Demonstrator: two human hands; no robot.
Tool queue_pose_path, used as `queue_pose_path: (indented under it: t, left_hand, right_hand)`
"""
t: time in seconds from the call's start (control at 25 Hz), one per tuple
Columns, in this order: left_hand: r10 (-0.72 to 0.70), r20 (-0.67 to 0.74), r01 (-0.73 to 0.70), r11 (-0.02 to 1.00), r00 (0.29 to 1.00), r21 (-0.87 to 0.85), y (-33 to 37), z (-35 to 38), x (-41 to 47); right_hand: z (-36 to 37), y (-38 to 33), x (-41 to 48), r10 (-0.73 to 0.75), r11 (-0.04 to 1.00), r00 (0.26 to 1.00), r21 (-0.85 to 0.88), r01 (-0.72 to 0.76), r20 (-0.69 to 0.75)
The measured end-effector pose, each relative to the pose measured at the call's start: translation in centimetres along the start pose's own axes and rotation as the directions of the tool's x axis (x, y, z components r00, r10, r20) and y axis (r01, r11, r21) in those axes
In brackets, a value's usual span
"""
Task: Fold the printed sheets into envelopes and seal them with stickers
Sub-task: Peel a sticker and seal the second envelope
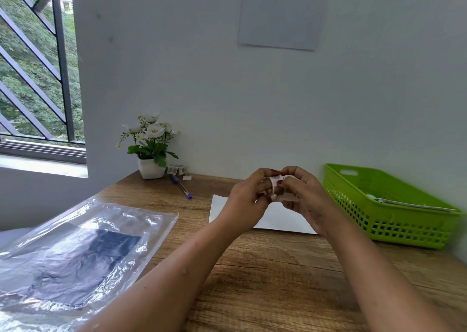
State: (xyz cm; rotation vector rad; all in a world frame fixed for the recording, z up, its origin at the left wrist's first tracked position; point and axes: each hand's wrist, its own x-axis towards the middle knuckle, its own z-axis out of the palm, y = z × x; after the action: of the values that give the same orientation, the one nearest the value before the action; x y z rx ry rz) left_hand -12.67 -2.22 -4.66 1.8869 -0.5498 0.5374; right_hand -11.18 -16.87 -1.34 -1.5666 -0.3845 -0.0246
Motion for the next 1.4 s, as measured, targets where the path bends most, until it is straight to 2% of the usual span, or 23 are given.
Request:
queue_pose_path:
  t: [0.28,0.4,0.48,0.56,0.68,0.76,0.8,0.84,0.92,1.0,1.12,1.24,1.4]
  left_hand:
    - [-0.073,0.015,0.075,0.985,0.997,-0.154,-0.1,-0.2,0.0]
    - [-0.083,0.012,0.084,0.990,0.996,-0.117,-0.1,-0.1,0.0]
    - [-0.027,0.018,0.028,0.999,0.999,-0.024,0.1,-0.1,-0.3]
    - [0.079,0.048,-0.087,0.980,0.996,0.182,0.1,-0.2,-0.4]
    - [0.164,0.099,-0.191,0.787,0.981,0.587,0.3,-0.8,-0.4]
    - [0.177,0.104,-0.200,0.702,0.979,0.684,0.5,-1.2,-0.4]
    - [0.179,0.100,-0.199,0.713,0.979,0.672,0.5,-1.3,-0.3]
    - [0.177,0.091,-0.195,0.765,0.980,0.613,0.5,-1.3,-0.3]
    - [0.175,0.047,-0.179,0.897,0.983,0.405,0.1,-1.2,-0.1]
    - [0.147,-0.016,-0.141,0.971,0.989,0.194,-0.2,-0.9,0.1]
    - [0.055,-0.061,-0.054,0.998,0.997,0.019,-0.5,-0.6,0.2]
    - [0.019,-0.074,-0.023,0.998,0.997,-0.053,-0.7,-0.6,0.3]
    - [-0.001,-0.133,-0.011,0.996,0.991,-0.093,-0.6,-0.7,0.2]
  right_hand:
    - [-0.2,0.0,-0.2,-0.019,0.999,0.996,-0.028,0.022,0.091]
    - [0.0,0.1,-0.1,-0.018,0.998,0.999,-0.063,0.020,0.041]
    - [0.0,-0.1,-0.1,0.001,0.998,1.000,-0.058,-0.001,-0.010]
    - [0.0,-0.4,-0.1,0.036,0.999,0.999,-0.017,-0.036,-0.023]
    - [0.0,-0.8,-0.2,0.091,0.994,0.996,0.065,-0.092,0.004]
    - [0.2,-1.0,-0.2,0.096,0.990,0.995,0.102,-0.099,0.036]
    - [0.2,-1.0,-0.2,0.085,0.990,0.995,0.111,-0.090,0.046]
    - [0.3,-1.0,-0.2,0.073,0.991,0.996,0.106,-0.078,0.050]
    - [0.4,-0.9,-0.2,0.051,0.996,0.997,0.075,-0.056,0.061]
    - [0.5,-0.7,-0.2,0.032,0.998,0.997,0.050,-0.036,0.071]
    - [0.6,-0.5,-0.1,0.005,1.000,0.996,0.030,-0.007,0.090]
    - [0.6,-0.4,-0.2,-0.036,0.999,0.994,0.028,0.033,0.107]
    - [0.7,-0.1,-0.1,-0.143,0.990,0.989,-0.010,0.144,0.030]
